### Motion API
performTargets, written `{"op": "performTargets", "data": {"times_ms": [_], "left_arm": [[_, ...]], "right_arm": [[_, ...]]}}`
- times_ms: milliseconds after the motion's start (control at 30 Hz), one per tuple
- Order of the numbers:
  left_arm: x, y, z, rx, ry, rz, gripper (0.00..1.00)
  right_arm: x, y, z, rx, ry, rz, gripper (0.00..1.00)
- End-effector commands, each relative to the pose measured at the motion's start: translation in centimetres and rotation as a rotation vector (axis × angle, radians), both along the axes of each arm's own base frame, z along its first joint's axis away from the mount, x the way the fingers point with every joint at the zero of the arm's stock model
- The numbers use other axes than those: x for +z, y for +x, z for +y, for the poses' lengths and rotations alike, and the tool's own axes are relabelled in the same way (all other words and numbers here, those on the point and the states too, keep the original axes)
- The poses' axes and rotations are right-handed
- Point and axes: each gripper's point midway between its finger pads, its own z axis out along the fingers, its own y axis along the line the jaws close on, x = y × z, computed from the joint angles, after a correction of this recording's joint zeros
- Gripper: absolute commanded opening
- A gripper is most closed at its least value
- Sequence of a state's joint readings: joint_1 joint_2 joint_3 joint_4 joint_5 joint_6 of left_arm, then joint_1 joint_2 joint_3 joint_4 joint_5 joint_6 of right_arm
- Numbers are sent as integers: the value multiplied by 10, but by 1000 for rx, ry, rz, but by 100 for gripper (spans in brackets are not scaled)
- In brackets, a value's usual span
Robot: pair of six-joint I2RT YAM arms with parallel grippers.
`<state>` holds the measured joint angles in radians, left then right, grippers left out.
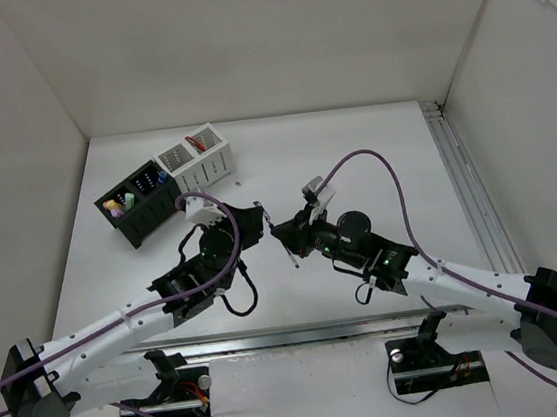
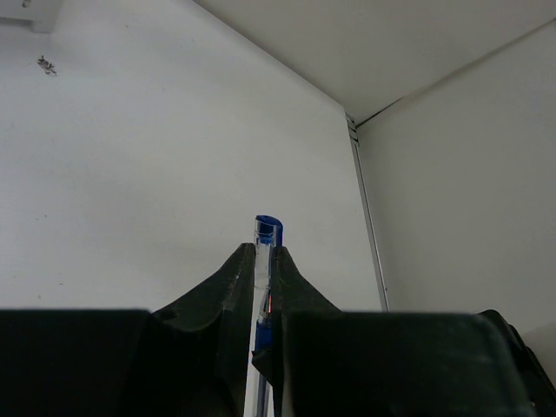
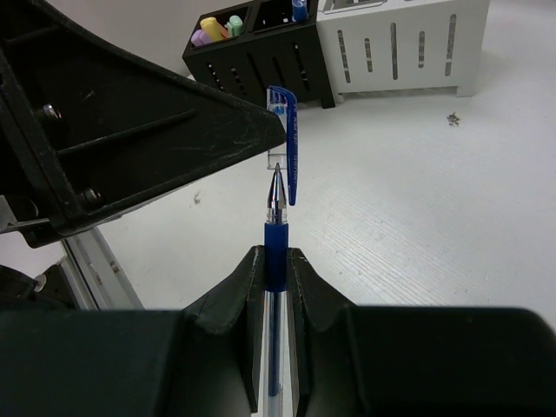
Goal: Sort the stationery into containers
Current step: Close the pen cap on the pen.
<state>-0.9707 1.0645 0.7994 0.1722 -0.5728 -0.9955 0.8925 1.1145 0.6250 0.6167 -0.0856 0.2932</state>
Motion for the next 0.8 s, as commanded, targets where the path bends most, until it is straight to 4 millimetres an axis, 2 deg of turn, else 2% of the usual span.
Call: {"op": "performTargets", "data": {"times_ms": [0, 200, 500, 767], "left_arm": [[26, -2, 2, 1, -71, -58, 0], [29, -3, 0, -16, -68, -68, 0], [17, -5, -10, -60, -28, -42, 0], [19, -7, -20, -119, 20, -55, 0]], "right_arm": [[49, 3, 1, -21, 113, -99, 0], [50, 4, 0, -28, 110, -105, 0], [53, 4, 3, -11, 102, -125, 0], [56, 7, 2, -24, 94, -141, 0]]}}
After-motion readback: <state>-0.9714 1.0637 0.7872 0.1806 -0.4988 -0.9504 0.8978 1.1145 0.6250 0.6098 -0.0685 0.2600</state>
